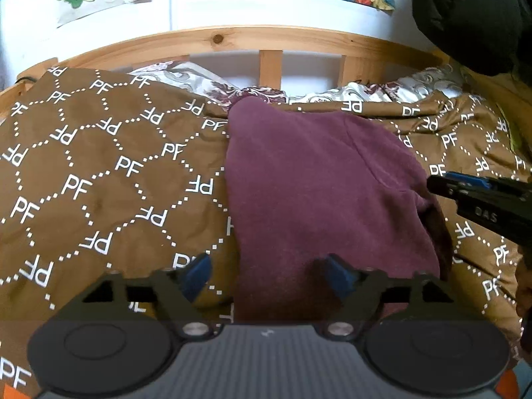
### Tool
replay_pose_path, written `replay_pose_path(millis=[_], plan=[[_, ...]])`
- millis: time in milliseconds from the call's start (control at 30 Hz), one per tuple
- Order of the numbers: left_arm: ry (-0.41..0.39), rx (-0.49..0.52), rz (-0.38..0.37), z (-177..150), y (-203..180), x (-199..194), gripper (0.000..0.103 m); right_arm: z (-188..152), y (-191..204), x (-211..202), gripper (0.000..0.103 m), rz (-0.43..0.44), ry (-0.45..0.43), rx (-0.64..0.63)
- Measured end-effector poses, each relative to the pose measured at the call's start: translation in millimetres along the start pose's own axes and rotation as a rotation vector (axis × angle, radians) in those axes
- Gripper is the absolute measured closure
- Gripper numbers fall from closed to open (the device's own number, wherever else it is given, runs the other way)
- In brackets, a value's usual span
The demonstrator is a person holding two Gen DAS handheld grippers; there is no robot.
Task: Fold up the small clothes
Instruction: 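Release the sweater and lift both grippers away from the bundle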
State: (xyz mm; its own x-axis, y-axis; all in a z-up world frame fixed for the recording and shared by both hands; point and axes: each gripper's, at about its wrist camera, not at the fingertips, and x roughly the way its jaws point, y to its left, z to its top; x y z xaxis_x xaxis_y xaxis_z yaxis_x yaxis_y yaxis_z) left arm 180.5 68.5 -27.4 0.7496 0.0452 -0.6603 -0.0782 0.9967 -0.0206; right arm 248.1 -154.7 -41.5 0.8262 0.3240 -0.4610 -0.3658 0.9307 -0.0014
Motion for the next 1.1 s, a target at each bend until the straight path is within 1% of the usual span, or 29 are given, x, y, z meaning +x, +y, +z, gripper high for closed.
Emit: replay_pose_path(millis=[33, 67, 100, 133, 167, 200, 267, 300, 333, 400, 433, 467, 500, 633, 700, 800, 933, 1100], plan=[[-0.001, -0.007, 0.001, 1, 0, -2, 0.017, 1, -1, -4, 0.071, 0.003, -0.005, 0.005], [-0.001, -0.012, 0.003, 2, 0, -4, 0.015, 1, -2, -7, 0.067, 0.004, -0.009, 0.009], [-0.001, -0.015, 0.007, 3, 0, -6, 0.013, 2, -3, -11, 0.062, 0.005, -0.014, 0.012], [-0.003, -0.019, 0.015, 3, -1, -8, 0.011, 2, -3, -16, 0.059, 0.006, -0.020, 0.013], [-0.008, -0.023, 0.023, 4, 0, -11, 0.007, 3, -4, -20, 0.054, 0.008, -0.025, 0.015], [-0.017, -0.027, 0.033, 5, 0, -15, 0.004, 3, -4, -25, 0.051, 0.011, -0.033, 0.018], [-0.041, -0.033, 0.047, 5, 0, -23, 0.001, 4, -5, -35, 0.043, 0.014, -0.050, 0.026], [-0.051, -0.034, 0.053, 6, -1, -27, 0.001, 5, -6, -40, 0.039, 0.016, -0.056, 0.031], [-0.059, -0.034, 0.058, 6, -1, -31, 0.001, 5, -6, -44, 0.036, 0.017, -0.061, 0.036], [-0.071, -0.033, 0.065, 6, -2, -39, 0.001, 5, -7, -54, 0.028, 0.020, -0.071, 0.046], [-0.077, -0.033, 0.069, 6, -2, -43, 0.001, 6, -8, -60, 0.026, 0.022, -0.078, 0.051], [-0.083, -0.034, 0.071, 5, -3, -46, 0.001, 6, -8, -65, 0.021, 0.024, -0.086, 0.056], [-0.089, -0.035, 0.072, 5, -4, -50, 0.001, 6, -8, -72, 0.017, 0.027, -0.097, 0.059], [-0.123, -0.020, 0.061, 2, -9, -71, 0.001, 6, -9, -101, 0.010, 0.037, -0.151, 0.074], [-0.152, -0.010, 0.059, -1, -12, -82, 0.001, 6, -10, -120, 0.001, 0.047, -0.196, 0.080], [-0.185, 0.008, 0.053, -7, -20, -99, 0.001, 6, -11, -147, 0.001, 0.055, -0.248, 0.087], [-0.205, 0.024, 0.047, -16, -28, -119, 0.001, 6, -9, -176, 0.001, 0.056, -0.283, 0.075], [-0.227, 0.038, 0.057, -30, -29, -143, 0.001, 0, -5, -204, 0.001, 0.060, -0.293, 0.069]])
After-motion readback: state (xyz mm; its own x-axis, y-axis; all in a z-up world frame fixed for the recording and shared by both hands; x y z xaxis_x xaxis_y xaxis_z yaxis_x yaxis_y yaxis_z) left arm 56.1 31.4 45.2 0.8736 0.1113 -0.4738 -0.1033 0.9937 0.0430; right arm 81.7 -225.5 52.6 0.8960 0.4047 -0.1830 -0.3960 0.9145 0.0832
